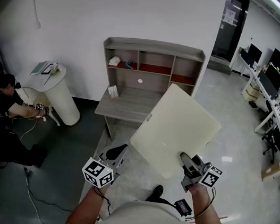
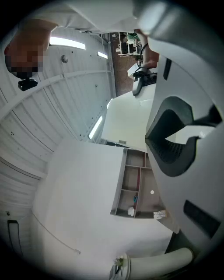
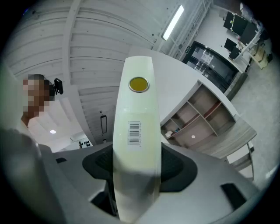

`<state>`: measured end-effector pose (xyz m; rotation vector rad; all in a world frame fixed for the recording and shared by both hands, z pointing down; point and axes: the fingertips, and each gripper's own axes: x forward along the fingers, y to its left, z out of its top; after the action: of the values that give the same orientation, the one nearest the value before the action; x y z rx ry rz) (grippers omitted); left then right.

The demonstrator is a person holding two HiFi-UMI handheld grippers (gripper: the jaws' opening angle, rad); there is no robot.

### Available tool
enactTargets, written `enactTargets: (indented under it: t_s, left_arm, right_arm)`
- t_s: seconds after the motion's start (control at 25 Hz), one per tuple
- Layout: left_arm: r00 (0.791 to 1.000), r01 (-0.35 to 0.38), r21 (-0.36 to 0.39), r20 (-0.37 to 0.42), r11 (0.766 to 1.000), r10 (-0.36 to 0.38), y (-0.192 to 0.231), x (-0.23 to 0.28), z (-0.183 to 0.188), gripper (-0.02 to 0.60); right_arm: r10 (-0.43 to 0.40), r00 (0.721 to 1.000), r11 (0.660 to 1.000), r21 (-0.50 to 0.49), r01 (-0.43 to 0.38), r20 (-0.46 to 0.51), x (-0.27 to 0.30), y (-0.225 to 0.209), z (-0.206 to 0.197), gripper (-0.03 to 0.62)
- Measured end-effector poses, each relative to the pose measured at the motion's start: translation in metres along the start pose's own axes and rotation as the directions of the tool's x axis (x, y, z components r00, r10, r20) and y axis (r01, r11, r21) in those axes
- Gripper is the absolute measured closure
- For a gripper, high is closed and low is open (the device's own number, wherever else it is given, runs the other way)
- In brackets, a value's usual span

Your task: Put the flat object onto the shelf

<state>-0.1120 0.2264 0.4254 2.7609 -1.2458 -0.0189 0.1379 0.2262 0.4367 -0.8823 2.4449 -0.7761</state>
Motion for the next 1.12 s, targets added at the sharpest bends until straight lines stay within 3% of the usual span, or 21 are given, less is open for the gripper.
enactTargets:
  t_s: [0.4, 1.12]
  left_arm:
    - [1.000, 0.002, 0.003, -0.021, 1.000, -0.001, 0.001, 0.051, -0.007, 0.568]
    - [0.999, -0.012, 0.011, -0.035, 1.000, 0.013, 0.003, 0.220, -0.004, 0.566]
  right_arm:
    - [-0.020, 1.000, 1.000, 0.011, 0.021, -0.015, 0.002, -0.045, 0.015, 0.307]
    - [0.030, 0.997, 1.000, -0.003, -0.031, -0.066, 0.019, -0.171, 0.106, 0.307]
